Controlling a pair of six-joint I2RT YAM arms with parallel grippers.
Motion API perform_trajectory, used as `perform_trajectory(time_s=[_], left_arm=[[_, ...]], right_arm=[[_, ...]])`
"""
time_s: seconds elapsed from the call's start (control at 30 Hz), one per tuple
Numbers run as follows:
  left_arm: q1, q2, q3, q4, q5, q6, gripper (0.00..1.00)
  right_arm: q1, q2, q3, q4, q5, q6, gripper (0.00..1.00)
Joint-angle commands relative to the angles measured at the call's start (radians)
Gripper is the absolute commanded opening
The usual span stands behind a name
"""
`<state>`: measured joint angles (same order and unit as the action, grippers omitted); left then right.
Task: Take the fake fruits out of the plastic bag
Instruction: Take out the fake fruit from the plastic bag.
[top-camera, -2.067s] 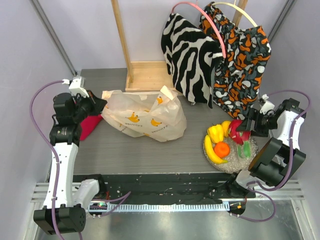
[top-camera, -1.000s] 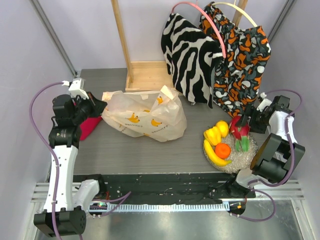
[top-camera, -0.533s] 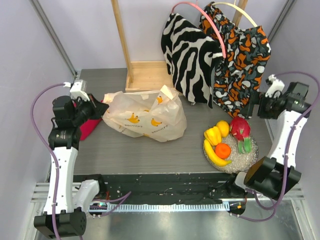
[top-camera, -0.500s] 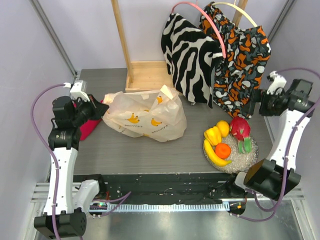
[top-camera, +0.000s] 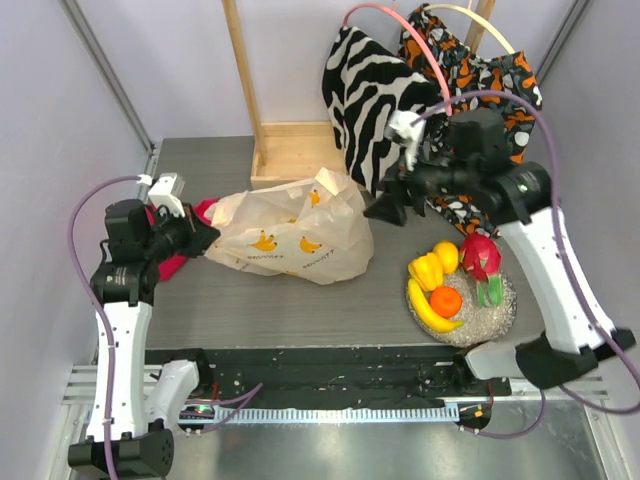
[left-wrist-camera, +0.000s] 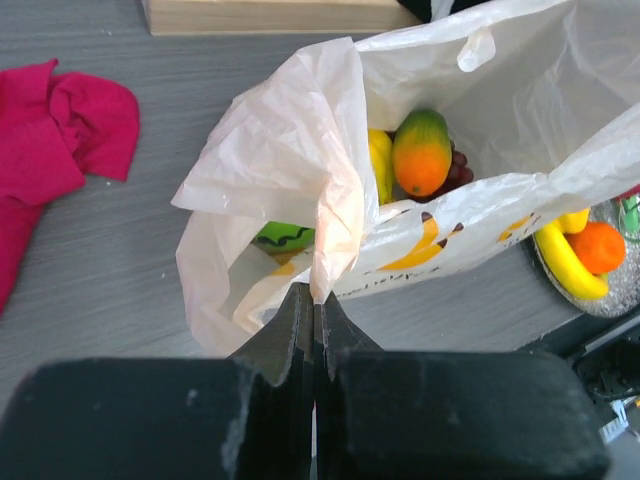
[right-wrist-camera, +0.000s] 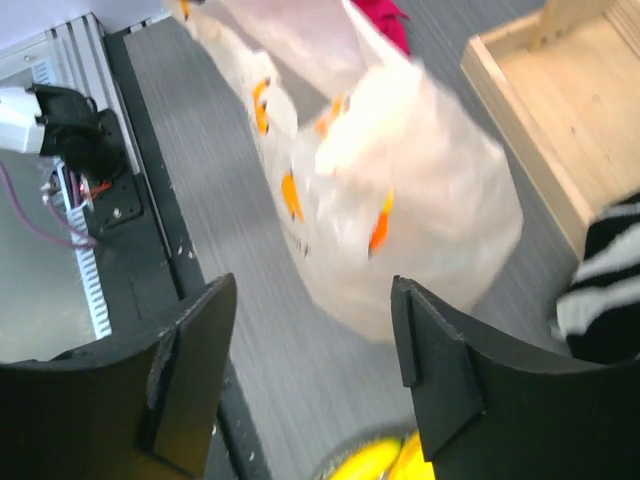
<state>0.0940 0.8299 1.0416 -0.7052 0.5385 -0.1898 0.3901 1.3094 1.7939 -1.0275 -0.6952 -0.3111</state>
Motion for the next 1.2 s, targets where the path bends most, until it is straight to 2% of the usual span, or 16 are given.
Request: perform_trajectory(time_s=[0.0,0.03,0.23,0.33,0.43,0.53,0.57,0.63,0.7,0.87,1.0,1.17], left_arm=[[0.004,0.008,0.081,-0.126,0.037,0.069,0.00],[0.004,0.000,0.078,-0.126,0.038,0.058,0.00],[0.016,-0.015,0.064,-0.070,0.055,-0.042,0.00],[0.024,0.000,0.075,-0.056,0.063,-0.069,0.00],[0.024,0.005,0.078,-0.051,0.081,-0.086,0.00],[0.024,-0.005,0.060,-0.045,0.092,-0.100,0.00],[0.024,-0.009,0.055,-0.045,0.092,-0.105,0.00],[0.024,-0.028,0.037,-0.042,0.087,-0.111,0.00],[0.024,-0.043,0.009,-0.040,0.087,-0.122,0.00],[0.024,-0.061,-0.026,-0.066,0.101,-0.190,0.00],[0.024,-0.069,-0.017,-0.144,0.037,-0.203,0.00],[0.024,-0.077,-0.031,-0.111,0.031,-0.215,0.00]], right_arm=[[0.143,0.155,0.142,0.203,0.125,0.046,0.66],[0.205,0.186,0.160,0.272,0.170,0.034,0.63],[0.355,0.356,0.127,0.573,0.217,0.041,0.54],[0.409,0.419,0.007,0.641,0.295,0.012,0.50],[0.437,0.450,-0.126,0.636,0.396,-0.009,0.44],[0.466,0.391,-0.328,0.623,0.427,-0.038,0.41],[0.483,0.304,-0.385,0.618,0.421,-0.061,0.41],[0.536,0.228,-0.528,0.574,0.395,-0.152,0.43],[0.553,0.148,-0.614,0.572,0.422,-0.116,0.45],[0.552,0.157,-0.620,0.610,0.489,-0.115,0.50],[0.549,0.266,-0.481,0.662,0.594,-0.079,0.58],[0.498,0.430,-0.303,0.687,0.680,-0.114,0.62]])
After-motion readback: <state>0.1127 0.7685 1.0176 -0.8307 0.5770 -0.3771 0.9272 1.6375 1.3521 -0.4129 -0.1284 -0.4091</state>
